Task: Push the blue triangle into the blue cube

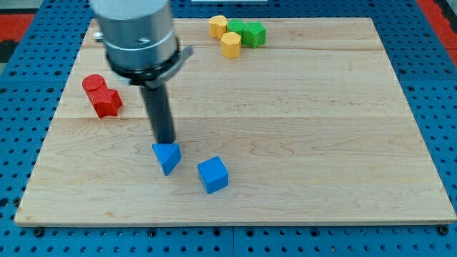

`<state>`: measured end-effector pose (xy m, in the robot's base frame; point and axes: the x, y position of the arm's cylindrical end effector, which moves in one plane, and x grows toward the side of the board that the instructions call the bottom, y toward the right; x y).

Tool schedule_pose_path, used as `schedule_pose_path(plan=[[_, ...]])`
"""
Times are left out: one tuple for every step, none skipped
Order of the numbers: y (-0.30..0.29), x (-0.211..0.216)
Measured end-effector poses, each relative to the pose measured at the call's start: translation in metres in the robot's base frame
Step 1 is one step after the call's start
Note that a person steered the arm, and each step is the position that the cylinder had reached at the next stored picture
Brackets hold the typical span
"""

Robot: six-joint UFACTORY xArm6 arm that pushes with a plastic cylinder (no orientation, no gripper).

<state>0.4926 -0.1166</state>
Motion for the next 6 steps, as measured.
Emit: schedule_pose_path(plan=[[-0.024,0.011],[-0.024,0.011],[-0.017,0.017],[0.007,0.027],[0.033,0.031],[0.052,0.032]])
